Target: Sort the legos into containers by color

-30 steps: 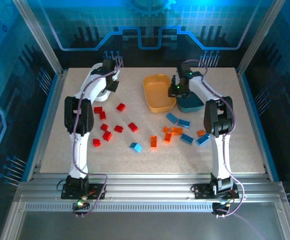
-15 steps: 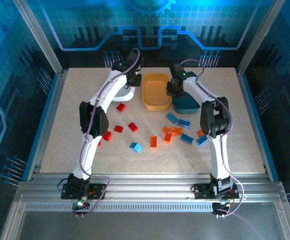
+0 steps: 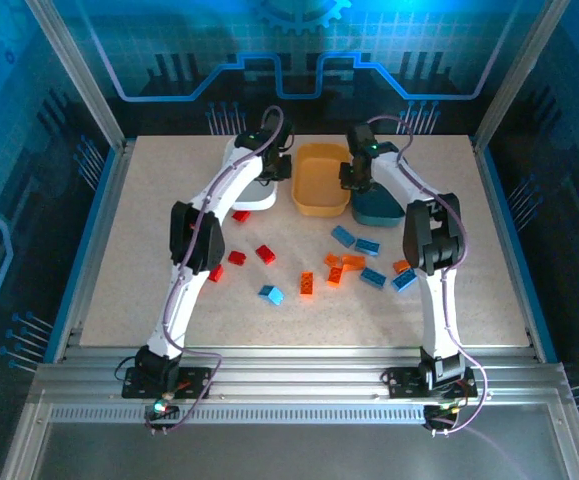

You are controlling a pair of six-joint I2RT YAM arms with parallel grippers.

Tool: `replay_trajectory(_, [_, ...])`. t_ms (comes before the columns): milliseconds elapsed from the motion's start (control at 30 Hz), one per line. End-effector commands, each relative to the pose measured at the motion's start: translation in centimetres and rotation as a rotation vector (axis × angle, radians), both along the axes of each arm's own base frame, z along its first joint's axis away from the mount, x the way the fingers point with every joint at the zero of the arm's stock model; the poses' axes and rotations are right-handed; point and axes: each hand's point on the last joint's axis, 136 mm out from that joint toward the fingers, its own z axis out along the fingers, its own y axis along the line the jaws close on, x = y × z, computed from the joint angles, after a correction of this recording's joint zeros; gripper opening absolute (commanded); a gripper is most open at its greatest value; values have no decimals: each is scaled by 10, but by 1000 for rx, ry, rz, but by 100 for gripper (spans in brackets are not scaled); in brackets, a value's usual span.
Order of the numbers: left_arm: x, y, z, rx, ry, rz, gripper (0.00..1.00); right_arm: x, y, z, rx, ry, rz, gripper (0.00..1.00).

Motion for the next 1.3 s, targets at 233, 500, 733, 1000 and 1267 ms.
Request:
replay_trajectory(233, [18, -27, 3, -91, -73, -48, 0, 6, 25, 5, 62, -23, 60, 22])
replay_trajectory(500, [-7, -17, -41, -54, 66, -9, 0, 5, 34, 3, 86, -14, 58, 23])
replay_trajectory(733, [-13, -23, -29, -101, 59, -29, 48, 1, 47, 15, 127, -23, 77, 41])
replay_trajectory(1000, [-16, -38, 26, -262, -23, -63, 67, 5, 31, 58, 267, -75, 43, 57])
replay_trajectory(1267, [-31, -42, 15, -507, -2, -51, 70, 0, 43, 26, 317, 0, 80, 60])
